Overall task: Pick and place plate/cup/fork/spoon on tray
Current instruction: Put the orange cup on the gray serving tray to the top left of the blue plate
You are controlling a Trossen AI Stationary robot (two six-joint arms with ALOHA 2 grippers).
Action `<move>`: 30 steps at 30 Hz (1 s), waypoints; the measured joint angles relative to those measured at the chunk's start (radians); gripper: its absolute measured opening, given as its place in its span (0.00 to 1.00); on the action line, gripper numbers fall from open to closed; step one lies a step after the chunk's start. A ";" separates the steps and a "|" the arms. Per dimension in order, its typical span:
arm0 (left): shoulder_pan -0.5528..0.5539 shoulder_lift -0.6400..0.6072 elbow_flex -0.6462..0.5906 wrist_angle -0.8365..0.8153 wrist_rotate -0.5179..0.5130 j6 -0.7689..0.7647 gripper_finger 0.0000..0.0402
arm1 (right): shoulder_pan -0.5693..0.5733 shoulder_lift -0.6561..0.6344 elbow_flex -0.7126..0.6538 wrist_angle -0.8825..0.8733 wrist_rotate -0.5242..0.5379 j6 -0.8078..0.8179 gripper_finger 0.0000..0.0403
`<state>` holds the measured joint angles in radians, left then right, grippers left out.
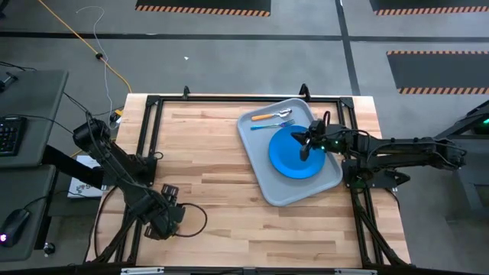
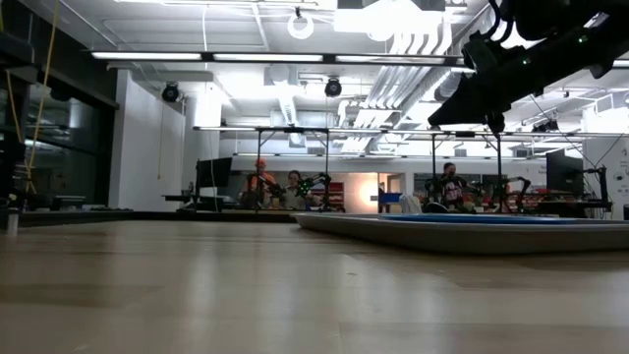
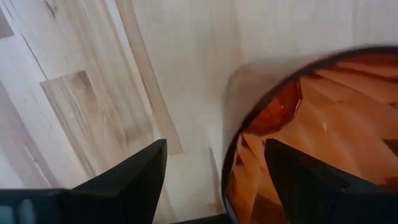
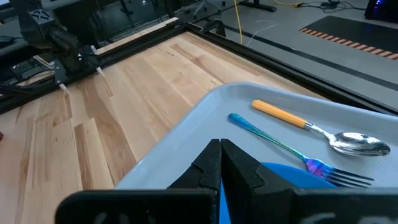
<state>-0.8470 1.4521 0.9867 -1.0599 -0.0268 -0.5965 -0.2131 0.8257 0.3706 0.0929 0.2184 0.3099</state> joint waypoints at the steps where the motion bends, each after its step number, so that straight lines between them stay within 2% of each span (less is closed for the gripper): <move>1: 0.003 0.000 0.000 0.006 0.000 0.005 0.64 | 0.000 0.000 0.000 0.000 0.000 0.000 0.00; 4: 0.004 0.000 0.000 0.013 -0.002 0.006 0.58 | 0.000 0.000 0.000 0.000 0.000 0.004 0.00; 7: 0.004 0.000 0.000 0.012 0.025 0.006 0.48 | 0.000 0.000 0.000 0.000 0.000 0.004 0.00; 14: 0.037 -0.008 0.008 0.007 0.052 0.066 0.06 | 0.000 0.000 0.000 0.000 0.001 0.003 0.00; 15: 0.051 -0.008 0.015 0.004 0.052 0.076 0.03 | 0.000 0.000 0.000 0.000 0.001 0.004 0.00; 22: 0.144 -0.008 0.167 -0.078 0.009 0.230 0.02 | 0.000 0.000 0.000 0.001 0.026 0.003 0.00; 25: 0.187 -0.007 0.271 -0.130 -0.087 0.349 0.02 | 0.000 0.000 0.000 0.001 0.061 0.000 0.00; 30: 0.286 -0.007 0.425 -0.137 -0.264 0.600 0.01 | 0.000 0.000 0.000 0.002 0.061 -0.016 0.00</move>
<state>-0.5611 1.4452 1.4116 -1.1967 -0.2904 0.0036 -0.2131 0.8253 0.3706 0.0948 0.2798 0.2939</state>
